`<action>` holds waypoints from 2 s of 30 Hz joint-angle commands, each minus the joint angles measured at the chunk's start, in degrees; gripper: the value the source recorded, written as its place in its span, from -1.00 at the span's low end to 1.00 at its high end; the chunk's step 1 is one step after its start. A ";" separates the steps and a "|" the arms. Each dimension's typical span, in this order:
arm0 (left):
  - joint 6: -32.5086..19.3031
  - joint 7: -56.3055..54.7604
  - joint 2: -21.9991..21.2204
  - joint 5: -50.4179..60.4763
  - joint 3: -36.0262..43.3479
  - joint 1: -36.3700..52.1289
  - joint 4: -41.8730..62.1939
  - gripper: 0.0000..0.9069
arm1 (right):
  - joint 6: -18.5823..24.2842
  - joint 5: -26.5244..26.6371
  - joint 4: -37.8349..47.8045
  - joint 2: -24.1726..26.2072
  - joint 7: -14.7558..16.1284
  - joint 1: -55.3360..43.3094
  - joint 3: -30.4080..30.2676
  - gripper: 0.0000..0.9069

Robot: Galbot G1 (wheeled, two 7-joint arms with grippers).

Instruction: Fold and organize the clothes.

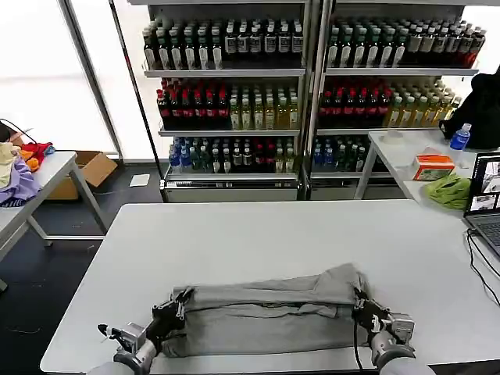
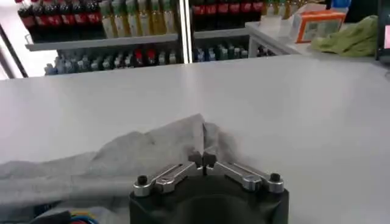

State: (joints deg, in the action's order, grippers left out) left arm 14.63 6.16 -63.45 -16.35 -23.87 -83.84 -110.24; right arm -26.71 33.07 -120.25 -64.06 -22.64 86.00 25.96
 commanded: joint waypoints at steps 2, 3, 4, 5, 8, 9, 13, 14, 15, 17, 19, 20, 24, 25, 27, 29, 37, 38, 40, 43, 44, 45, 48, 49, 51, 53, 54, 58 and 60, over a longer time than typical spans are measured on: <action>-0.30 -0.04 -0.44 1.06 0.14 -0.16 0.64 -0.71 | 0.54 -3.31 0.17 -0.16 -0.23 1.54 -0.47 -1.00; -0.19 -0.06 -0.51 1.13 0.16 -0.17 0.50 0.29 | 0.67 -4.19 0.46 -0.17 -0.38 1.59 -0.60 -1.00; -0.14 -0.08 -0.54 1.25 0.17 -0.16 0.40 0.82 | 0.71 -4.76 0.68 -0.15 -0.64 1.59 -0.77 -1.00; -0.07 -0.11 -0.57 1.37 0.16 -0.17 0.27 1.00 | 0.66 -5.10 0.92 -0.12 -0.71 1.58 -0.94 -0.87; -0.42 -0.16 -0.67 1.69 -0.04 -0.11 -0.19 1.00 | 0.70 -5.96 1.32 -0.24 -1.19 1.60 -1.37 1.00; -0.71 -0.31 -0.78 1.56 -0.18 -0.03 -0.52 1.00 | 0.69 -6.06 1.25 -0.26 -1.35 1.64 -1.38 1.00; -0.55 -0.91 -1.02 1.23 -0.59 0.57 -1.83 1.00 | 0.49 -6.81 0.57 0.11 -1.81 2.20 -1.22 1.00; -0.55 -1.04 -1.04 1.14 -0.67 0.61 -1.97 1.00 | 0.53 -6.80 0.04 0.33 -1.85 2.50 -1.12 1.00; -0.55 -1.27 -1.10 1.01 -0.92 0.71 -2.16 1.00 | 0.50 -6.77 -0.44 0.53 -1.79 2.71 -0.94 1.00; -0.58 -1.50 -1.21 0.90 -1.36 0.70 -2.47 1.00 | 0.52 -6.72 -1.69 0.78 -1.50 3.01 -0.64 1.00; -0.64 -2.12 -1.81 0.51 -1.77 0.64 -2.91 1.00 | 0.87 -5.74 -4.28 0.82 -0.50 3.62 0.78 1.00; -0.65 -2.20 -2.05 0.41 -1.88 0.50 -3.32 1.00 | 0.97 -5.24 -5.55 0.77 -0.26 3.69 1.47 1.00; 0.63 -4.18 -4.26 0.46 -3.05 -0.92 -4.89 1.00 | 1.01 -4.33 -8.49 0.26 -0.65 3.27 4.21 1.00; 1.51 -4.95 -4.91 0.44 -3.20 -1.31 -5.29 1.00 | 0.99 -3.76 -8.85 0.27 -1.00 3.12 4.64 1.00; 2.65 -5.82 -6.40 0.48 -3.54 -2.16 -5.71 1.00 | 0.95 -2.96 -9.17 0.34 -1.19 2.85 5.24 1.00; 2.81 -6.49 -7.60 0.40 -3.41 -3.18 -5.87 1.00 | 1.08 -2.88 -8.86 0.42 -1.26 2.06 6.02 1.00; 4.06 -6.79 -10.79 1.08 -2.76 -5.20 -5.97 1.00 | 1.28 -1.49 -7.80 1.11 -1.63 0.48 6.02 1.00; 4.26 -6.76 -10.89 1.12 -2.78 -5.36 -5.97 1.00 | 1.23 -1.31 -7.72 1.27 -1.66 0.24 5.95 1.00; 4.25 -6.69 -11.05 1.43 -2.82 -5.82 -5.71 1.00 | 1.13 -1.04 -7.44 1.62 -1.71 -0.40 5.76 1.00; 4.23 -6.63 -11.65 1.62 -2.82 -6.53 -5.10 1.00 | 0.99 -0.46 -7.24 2.12 -1.81 -1.34 5.39 1.00; 4.22 -6.60 -11.90 1.84 -2.77 -6.70 -4.93 1.00 | 0.96 -0.40 -7.23 2.19 -1.82 -1.46 5.26 1.00; 4.20 -6.51 -12.08 2.07 -2.69 -6.78 -4.81 1.00 | 0.92 -0.38 -7.20 2.30 -1.76 -1.74 4.95 1.00; 4.24 -6.11 -12.71 2.37 -2.54 -6.96 -4.77 1.00 | 0.97 -0.41 -6.67 2.22 -1.79 -2.50 4.32 1.00; 4.24 -6.05 -12.78 2.38 -2.45 -7.00 -4.77 0.91 | 0.98 -0.43 -6.49 2.13 -1.82 -2.64 4.15 1.00; 4.22 -5.71 -12.80 2.55 -2.44 -7.09 -4.46 0.58 | 1.12 -0.38 -6.46 2.18 -1.79 -2.70 3.97 1.00; 4.15 -5.69 -12.78 2.56 -2.57 -6.98 -4.03 -0.42 | 1.19 -0.35 -6.43 2.29 -1.80 -2.69 4.00 1.00; 4.04 -5.69 -12.80 2.47 -2.64 -6.92 -3.82 -0.73 | 1.24 -0.27 -6.36 2.45 -1.79 -2.69 4.19 1.00; 3.68 -5.38 -12.95 2.27 -2.58 -6.94 -3.93 -0.98 | 1.26 0.16 -6.48 2.70 -1.92 -2.87 4.84 1.00; 3.40 -5.29 -13.01 2.23 -2.57 -6.84 -3.72 -0.98 | 1.26 0.19 -6.58 2.73 -1.97 -2.87 4.82 1.00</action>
State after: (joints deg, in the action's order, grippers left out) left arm 18.06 0.65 -75.69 -14.11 -26.52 -90.31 -114.48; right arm -25.50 32.97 -126.75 -61.43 -24.61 83.64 30.66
